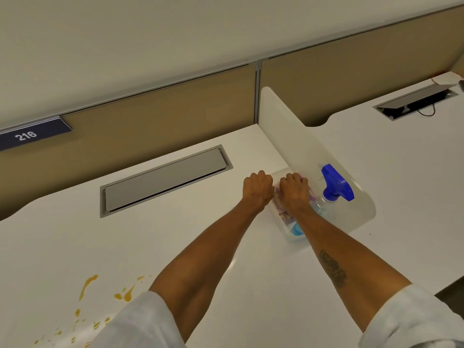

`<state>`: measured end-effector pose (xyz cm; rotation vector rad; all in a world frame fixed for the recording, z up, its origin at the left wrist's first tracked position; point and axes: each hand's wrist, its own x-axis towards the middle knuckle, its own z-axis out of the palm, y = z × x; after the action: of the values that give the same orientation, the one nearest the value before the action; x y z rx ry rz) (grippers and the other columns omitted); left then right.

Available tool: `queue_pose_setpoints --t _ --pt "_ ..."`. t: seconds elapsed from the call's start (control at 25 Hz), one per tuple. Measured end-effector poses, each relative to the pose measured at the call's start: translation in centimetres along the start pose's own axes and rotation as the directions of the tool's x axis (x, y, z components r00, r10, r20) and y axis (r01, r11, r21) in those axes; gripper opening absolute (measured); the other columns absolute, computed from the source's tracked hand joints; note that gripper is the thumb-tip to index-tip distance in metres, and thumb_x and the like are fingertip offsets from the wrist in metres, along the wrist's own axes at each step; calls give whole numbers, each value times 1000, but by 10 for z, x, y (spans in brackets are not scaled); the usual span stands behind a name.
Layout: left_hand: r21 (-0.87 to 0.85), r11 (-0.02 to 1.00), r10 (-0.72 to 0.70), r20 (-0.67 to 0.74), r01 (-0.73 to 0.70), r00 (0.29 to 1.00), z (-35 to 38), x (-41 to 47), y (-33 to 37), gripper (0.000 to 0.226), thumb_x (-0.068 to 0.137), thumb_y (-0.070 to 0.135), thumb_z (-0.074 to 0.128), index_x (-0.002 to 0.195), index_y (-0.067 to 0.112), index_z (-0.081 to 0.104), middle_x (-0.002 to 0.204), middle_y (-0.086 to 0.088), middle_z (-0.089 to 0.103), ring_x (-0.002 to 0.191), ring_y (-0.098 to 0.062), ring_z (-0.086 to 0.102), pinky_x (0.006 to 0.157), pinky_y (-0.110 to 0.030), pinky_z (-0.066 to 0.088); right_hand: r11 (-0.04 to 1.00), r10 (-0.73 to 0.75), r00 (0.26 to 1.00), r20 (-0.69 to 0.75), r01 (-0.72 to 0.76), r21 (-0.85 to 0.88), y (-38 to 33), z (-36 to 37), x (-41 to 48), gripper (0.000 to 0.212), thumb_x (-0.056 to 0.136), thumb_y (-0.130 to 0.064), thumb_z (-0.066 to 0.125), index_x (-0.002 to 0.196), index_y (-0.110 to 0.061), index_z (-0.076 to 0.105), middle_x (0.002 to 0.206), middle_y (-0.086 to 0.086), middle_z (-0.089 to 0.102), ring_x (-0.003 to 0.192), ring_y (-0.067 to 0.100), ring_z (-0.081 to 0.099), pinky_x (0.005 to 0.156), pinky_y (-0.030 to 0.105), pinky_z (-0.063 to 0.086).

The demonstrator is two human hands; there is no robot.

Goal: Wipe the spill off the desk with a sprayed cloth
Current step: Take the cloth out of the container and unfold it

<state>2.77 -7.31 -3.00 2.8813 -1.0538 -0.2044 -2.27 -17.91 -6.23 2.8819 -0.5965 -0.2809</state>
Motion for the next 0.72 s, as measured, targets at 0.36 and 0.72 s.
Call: queue_pose_setpoints --t 0.36,0.72 --pt "-51 992 -106 112 113 988 12 15 10 28 96 27 61 116 9 65 116 -11 66 105 -26 64 79 -30 43 998 62 998 -24 -63 -15 -3 7 19 47 92 -41 64 125 -11 48 123 10 56 114 24 55 103 38 41" --pt "-386 906 -143 103 172 984 6 5 -3 35 93 38 63 113 10 67 112 -10 61 101 -28 61 74 -32 35 986 129 991 -20 -130 -103 -2 0 15 60 81 -46 75 124 -16 47 122 7 59 118 24 50 107 43 36"
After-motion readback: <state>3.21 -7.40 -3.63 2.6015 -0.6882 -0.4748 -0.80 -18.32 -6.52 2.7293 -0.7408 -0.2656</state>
